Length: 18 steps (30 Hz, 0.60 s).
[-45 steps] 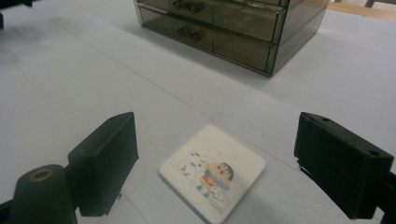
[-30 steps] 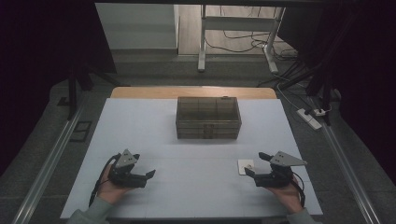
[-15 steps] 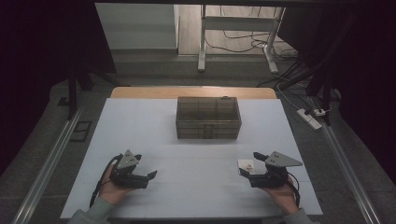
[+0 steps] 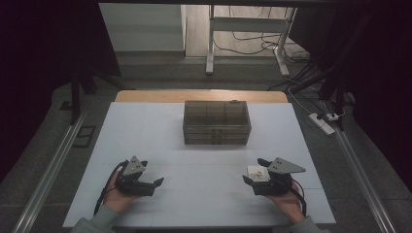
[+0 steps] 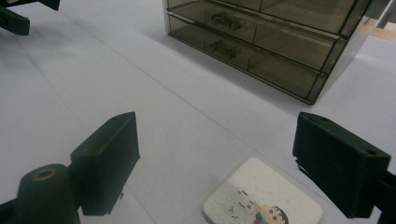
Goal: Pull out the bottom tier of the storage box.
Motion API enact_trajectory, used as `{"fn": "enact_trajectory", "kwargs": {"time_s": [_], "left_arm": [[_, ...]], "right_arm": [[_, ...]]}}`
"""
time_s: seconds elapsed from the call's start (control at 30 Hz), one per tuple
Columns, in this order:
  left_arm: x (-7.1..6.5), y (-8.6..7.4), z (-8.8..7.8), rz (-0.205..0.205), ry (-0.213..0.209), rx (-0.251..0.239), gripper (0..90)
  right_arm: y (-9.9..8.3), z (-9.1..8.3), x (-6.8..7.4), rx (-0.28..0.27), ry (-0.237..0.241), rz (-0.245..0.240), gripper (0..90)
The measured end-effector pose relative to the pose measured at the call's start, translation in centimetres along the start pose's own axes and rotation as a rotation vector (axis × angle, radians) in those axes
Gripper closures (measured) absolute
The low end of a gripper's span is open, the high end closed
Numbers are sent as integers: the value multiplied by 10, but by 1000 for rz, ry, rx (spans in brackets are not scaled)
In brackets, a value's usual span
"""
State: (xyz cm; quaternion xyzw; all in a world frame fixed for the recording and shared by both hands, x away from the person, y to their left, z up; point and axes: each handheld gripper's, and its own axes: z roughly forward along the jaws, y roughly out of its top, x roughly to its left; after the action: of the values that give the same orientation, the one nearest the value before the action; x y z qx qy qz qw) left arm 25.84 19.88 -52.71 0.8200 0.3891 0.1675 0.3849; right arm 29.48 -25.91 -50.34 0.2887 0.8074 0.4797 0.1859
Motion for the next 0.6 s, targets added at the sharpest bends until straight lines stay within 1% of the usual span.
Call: {"fn": "enact_trajectory", "kwargs": {"time_s": [0.17,0.43,0.6], "left_arm": [[0,0,1,2,-1,3,124],[0,0,2,6,-1,9,124],[0,0,2,10,1,13,125]], "right_arm": [[1,4,2,0,-1,-16,144],[0,10,4,6,6,-16,146],[0,15,8,18,17,-26,147]]}}
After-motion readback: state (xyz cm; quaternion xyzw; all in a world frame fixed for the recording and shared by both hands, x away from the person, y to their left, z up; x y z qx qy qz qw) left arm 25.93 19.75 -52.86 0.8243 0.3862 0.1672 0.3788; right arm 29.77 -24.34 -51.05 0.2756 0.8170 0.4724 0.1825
